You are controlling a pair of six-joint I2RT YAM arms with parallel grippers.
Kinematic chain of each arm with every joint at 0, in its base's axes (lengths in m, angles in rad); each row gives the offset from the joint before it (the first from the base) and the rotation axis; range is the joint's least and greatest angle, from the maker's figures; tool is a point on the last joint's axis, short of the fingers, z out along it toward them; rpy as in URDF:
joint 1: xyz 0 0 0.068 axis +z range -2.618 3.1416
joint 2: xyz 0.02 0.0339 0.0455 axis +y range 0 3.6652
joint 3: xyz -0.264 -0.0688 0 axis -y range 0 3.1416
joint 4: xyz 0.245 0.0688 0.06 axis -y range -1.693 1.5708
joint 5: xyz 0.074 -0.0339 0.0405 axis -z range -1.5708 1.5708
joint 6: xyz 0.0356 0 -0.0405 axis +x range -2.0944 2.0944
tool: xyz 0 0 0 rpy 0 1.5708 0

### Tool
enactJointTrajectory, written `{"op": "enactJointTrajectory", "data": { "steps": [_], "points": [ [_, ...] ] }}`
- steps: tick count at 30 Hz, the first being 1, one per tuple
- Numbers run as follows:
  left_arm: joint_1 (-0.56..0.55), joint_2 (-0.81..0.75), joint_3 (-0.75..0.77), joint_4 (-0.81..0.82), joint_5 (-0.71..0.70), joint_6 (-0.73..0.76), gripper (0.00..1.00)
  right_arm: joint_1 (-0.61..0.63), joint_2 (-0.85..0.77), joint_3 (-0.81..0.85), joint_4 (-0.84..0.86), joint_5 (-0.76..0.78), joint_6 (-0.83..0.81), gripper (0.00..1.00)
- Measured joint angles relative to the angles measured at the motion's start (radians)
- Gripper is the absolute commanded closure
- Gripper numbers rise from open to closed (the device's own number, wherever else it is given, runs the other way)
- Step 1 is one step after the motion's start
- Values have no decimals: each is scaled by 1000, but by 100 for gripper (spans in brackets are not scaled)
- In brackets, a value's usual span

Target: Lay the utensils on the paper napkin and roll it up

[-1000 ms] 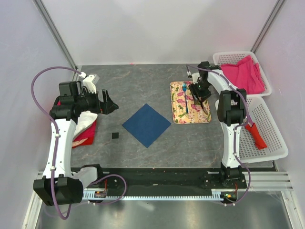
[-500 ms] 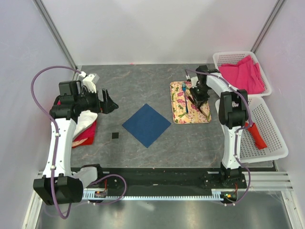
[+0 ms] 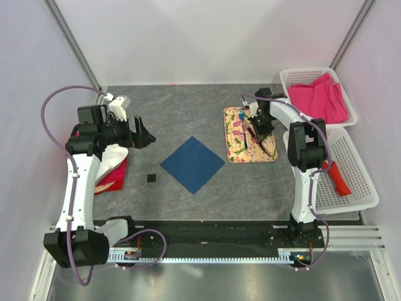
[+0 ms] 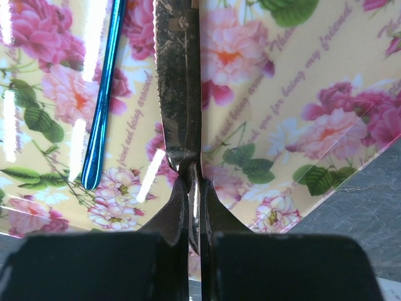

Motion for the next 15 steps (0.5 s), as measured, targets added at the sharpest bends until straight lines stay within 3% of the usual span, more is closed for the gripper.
{"op": "enactJointTrajectory", "data": {
  "steps": [15],
  "points": [
    [0,33,8,2,0,0,0,19,-83,-36,11,-35,59,100]
  ]
}}
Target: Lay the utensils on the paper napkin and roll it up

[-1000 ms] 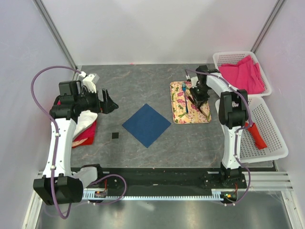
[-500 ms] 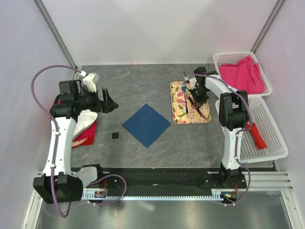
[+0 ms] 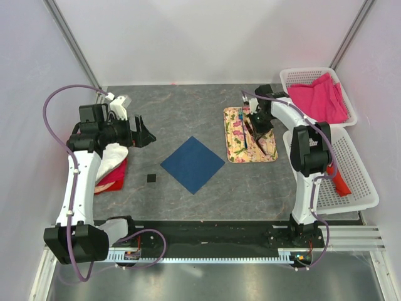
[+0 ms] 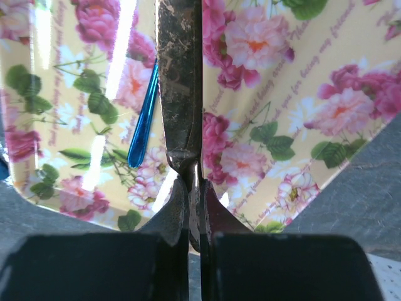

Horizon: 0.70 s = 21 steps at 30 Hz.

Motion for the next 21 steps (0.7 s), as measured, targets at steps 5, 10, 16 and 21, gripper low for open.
{"op": "enactJointTrajectory", "data": {
  "steps": [5,10,16,21],
  "points": [
    [0,9,3,0,0,0,0,1,-48,0,0,-9,30,100],
    [0,13,3,1,-1,0,0,2,-65,0,2,-54,108,100],
    [0,36,3,1,-9,-5,0,76,-84,-31,55,-110,296,100],
    [0,43,3,1,-39,-13,0,245,-95,-40,102,-108,484,100]
  ]
}}
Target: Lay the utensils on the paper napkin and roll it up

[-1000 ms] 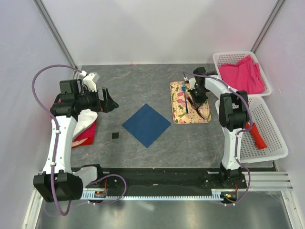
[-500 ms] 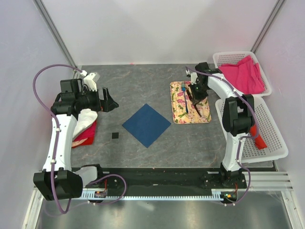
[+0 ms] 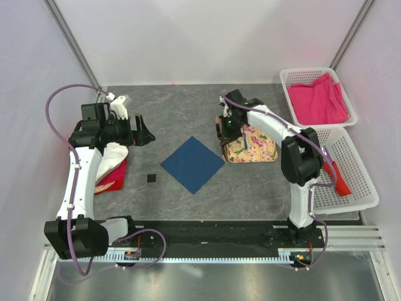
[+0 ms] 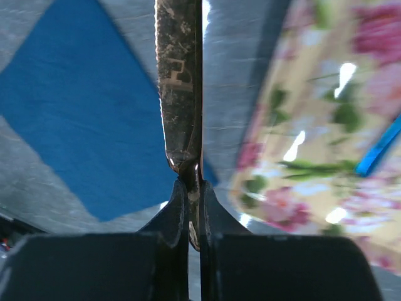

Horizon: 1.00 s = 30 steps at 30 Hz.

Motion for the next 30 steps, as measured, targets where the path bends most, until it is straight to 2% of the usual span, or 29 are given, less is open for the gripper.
{"op": "enactJointTrajectory", "data": {
  "steps": [6,14,22,30],
  "points": [
    [0,8,-2,2,-39,-3,0,168,1,43,9,65,217,100],
    [0,28,-29,18,-43,-4,0,278,81,175,15,128,411,100],
    [0,27,-55,38,-43,-19,0,322,212,238,11,188,464,100],
    [0,15,-79,42,-43,-27,0,319,263,282,9,239,475,100]
  ]
}}
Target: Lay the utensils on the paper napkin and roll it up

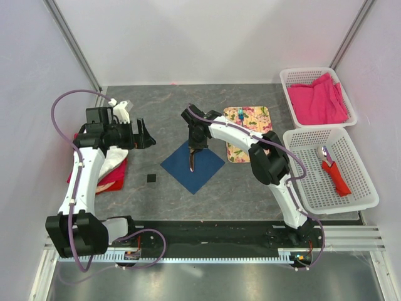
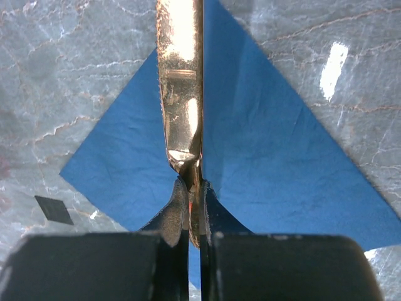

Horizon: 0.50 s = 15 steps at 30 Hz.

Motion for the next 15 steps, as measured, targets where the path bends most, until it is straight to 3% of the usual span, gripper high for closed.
{"op": "enactJointTrajectory", "data": {
  "steps": [15],
  "points": [
    [0,-12,-15,17,0,-3,0,-9,61,13,0,7,14,100]
  ]
}}
